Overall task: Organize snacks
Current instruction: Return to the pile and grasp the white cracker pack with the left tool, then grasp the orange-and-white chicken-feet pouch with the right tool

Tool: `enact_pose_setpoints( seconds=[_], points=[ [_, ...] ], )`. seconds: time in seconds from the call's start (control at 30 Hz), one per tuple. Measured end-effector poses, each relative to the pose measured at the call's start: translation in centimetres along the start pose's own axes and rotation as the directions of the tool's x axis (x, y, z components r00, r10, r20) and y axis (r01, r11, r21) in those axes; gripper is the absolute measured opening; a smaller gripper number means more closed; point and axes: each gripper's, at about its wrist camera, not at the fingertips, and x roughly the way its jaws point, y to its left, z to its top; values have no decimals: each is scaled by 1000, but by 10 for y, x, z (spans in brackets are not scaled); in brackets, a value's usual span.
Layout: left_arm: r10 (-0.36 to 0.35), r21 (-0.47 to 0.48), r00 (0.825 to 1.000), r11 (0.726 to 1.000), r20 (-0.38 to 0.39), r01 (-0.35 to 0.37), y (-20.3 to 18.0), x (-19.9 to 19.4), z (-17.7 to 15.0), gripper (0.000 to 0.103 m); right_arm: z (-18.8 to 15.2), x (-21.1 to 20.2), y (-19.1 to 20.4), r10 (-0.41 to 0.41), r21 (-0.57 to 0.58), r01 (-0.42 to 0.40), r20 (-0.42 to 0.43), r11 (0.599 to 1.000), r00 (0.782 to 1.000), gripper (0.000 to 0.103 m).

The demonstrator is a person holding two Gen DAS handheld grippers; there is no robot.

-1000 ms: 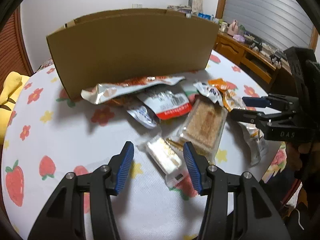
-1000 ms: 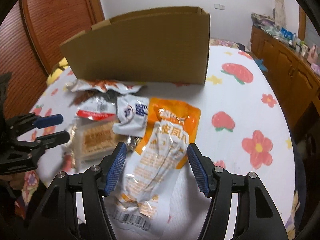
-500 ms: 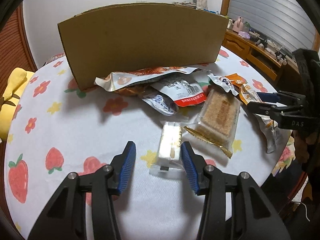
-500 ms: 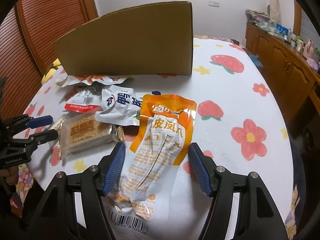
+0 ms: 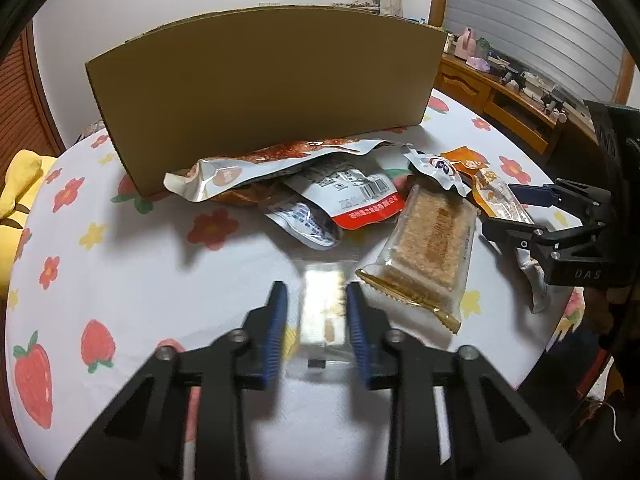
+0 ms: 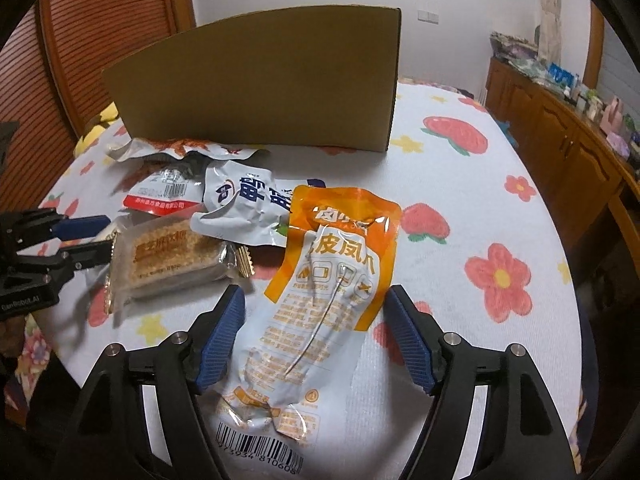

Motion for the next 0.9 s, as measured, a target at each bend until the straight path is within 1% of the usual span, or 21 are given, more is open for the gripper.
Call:
enact_pose_setpoints(
  seconds=[0.1,0.27,0.47,0.6,0.7,0.77,0.8,0.83,0.9],
  points=[
    [-5,-12,1000,1000,6,5,2,-1,-1,20,-1,0,0,-1,-5,1,3,1000,1000,77],
    [16,-50,1000,999,26,-15,10,-7,-8,20,-2,0,-2,5,-7,-5,5,1000,1000,77],
    [18,-97,997,995,71,-11,17,-22,-13,20,-2,0,-1,1,-13,-1,9,1000,1000,77],
    [20,-105,995,994,94,-10,15,-30,-14,20,-2,1,0,-10,-24,10,12,1000,1000,77],
    [21,-100,995,995,98,-11,11,-31,-15,20,-1,3,-1,-15,-32,16,11,999,1000,77],
    [18,-100,995,995,99,-8,10,-30,-16,20,1,4,-4,-18,-31,18,8,999,1000,76],
    [15,-101,995,995,99,-5,10,-29,-17,20,2,4,-5,-21,-31,21,6,999,1000,74],
    [13,-102,995,995,99,-2,9,-29,-17,20,3,4,-6,-24,-30,24,4,999,1000,70],
    [11,-104,995,995,98,-1,9,-29,-19,20,4,4,-10,-19,-26,19,-5,999,1000,66]
  ],
)
